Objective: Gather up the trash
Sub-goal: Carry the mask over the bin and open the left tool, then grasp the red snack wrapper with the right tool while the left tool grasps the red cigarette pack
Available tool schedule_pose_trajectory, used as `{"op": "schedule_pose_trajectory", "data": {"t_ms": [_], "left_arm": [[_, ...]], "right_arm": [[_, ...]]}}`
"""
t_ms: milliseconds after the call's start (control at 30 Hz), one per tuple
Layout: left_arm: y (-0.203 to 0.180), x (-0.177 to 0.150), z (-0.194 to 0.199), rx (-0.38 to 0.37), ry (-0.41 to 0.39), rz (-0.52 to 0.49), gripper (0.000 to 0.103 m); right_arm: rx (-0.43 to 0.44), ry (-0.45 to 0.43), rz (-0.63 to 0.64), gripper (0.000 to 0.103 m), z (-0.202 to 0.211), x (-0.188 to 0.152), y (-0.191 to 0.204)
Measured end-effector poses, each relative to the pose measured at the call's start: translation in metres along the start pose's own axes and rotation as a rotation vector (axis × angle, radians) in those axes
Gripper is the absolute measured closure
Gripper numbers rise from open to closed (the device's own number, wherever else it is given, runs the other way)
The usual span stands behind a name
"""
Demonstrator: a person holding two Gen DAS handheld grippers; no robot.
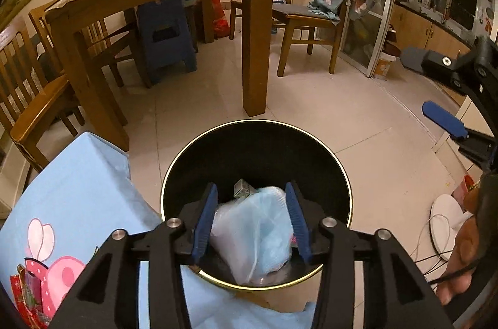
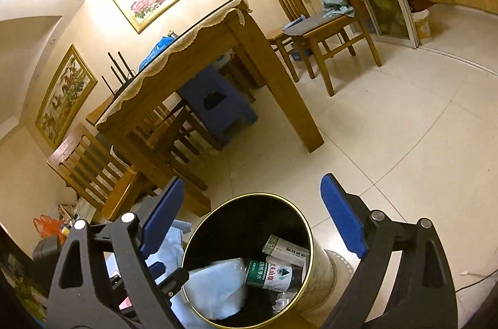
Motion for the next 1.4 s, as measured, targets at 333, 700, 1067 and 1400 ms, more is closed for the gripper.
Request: {"op": "schedule_pose_trajectory", "data": {"t_ms": [333,700,1067,1400], "left_arm": [[0.062,-0.049,0.071,0.08,-0.044,0.092,0.007],[0.238,-0.187,0.189,0.551,-0.07,0.243,0.007],[0.345,-0.253,0.23,0.675,-0.043,0.492,0.007],[0.345,-0.261,0.228,0.591,-0.051,0.529,0.007]], "right_arm": [[0.038,0.097,0.191,0.013,-0.024,-0.035,0.055],[0.395,0.421,0.78,0.019,-0.027,-0.226,0.255],[0.509,0.617,0.944,0.044,-0.039,-0.355,0.352],[0.435,0.72,0.898,0.09,-0.065,-0.381,0.351]]}}
Point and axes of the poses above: each gripper's, at about its wrist camera, not at the fingertips, and z roughly against the way its jaws point, y to its left, x to its top, the point moved 7 cm from there along -z, roughly the way its jaws point, and after that the axes turned 5 degrees about x, right-handed, at the moved point
